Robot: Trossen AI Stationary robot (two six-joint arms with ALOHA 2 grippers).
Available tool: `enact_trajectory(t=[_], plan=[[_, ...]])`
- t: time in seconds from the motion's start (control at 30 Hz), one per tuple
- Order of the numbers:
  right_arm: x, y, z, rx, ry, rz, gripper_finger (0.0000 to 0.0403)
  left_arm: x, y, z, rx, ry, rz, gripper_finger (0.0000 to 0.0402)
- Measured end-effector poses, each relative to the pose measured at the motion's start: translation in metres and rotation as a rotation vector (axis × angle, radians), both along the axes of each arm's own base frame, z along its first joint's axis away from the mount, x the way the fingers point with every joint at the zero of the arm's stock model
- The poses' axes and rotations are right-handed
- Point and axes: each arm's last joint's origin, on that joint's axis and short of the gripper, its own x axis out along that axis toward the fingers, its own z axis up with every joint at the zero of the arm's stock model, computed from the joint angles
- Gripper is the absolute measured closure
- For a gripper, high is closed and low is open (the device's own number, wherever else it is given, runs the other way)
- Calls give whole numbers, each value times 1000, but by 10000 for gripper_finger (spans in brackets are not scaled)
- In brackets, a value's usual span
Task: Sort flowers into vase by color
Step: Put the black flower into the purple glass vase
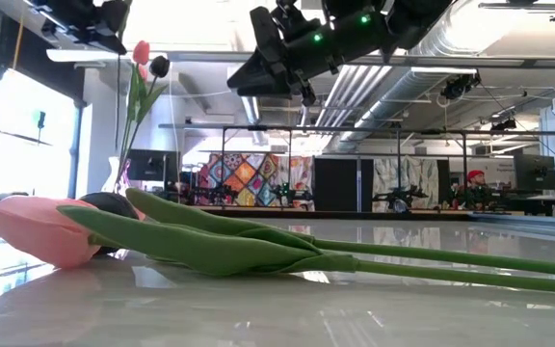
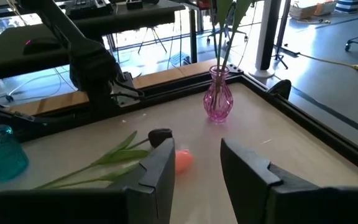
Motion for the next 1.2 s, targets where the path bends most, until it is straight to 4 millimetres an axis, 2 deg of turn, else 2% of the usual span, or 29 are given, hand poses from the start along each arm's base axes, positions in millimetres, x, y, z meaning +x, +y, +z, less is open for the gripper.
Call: enact_trajectory(t=[0.17,0.5,0.8,0.93,1.07,1.2], plan=[[-1,0,-3,-5,33,2,284,1,9,-4,-39,-20,7,401],[-2,0,-6,-4,62,1,284,1,22,-27,-113,-62,19,401],[-3,-4,-9,17,92,-16,284,-1,28,-49,-172,-36,57,402],[-4,-7,-12,29,119,-29,284,0,28,-50,-179,-36,45,401],[-5,-8,-14,28,144,-36,284,1,28,-50,-186,-44,16,381],[-6,-7,-16,30,165,-37,284,0,27,-52,-202,-32,17,336]])
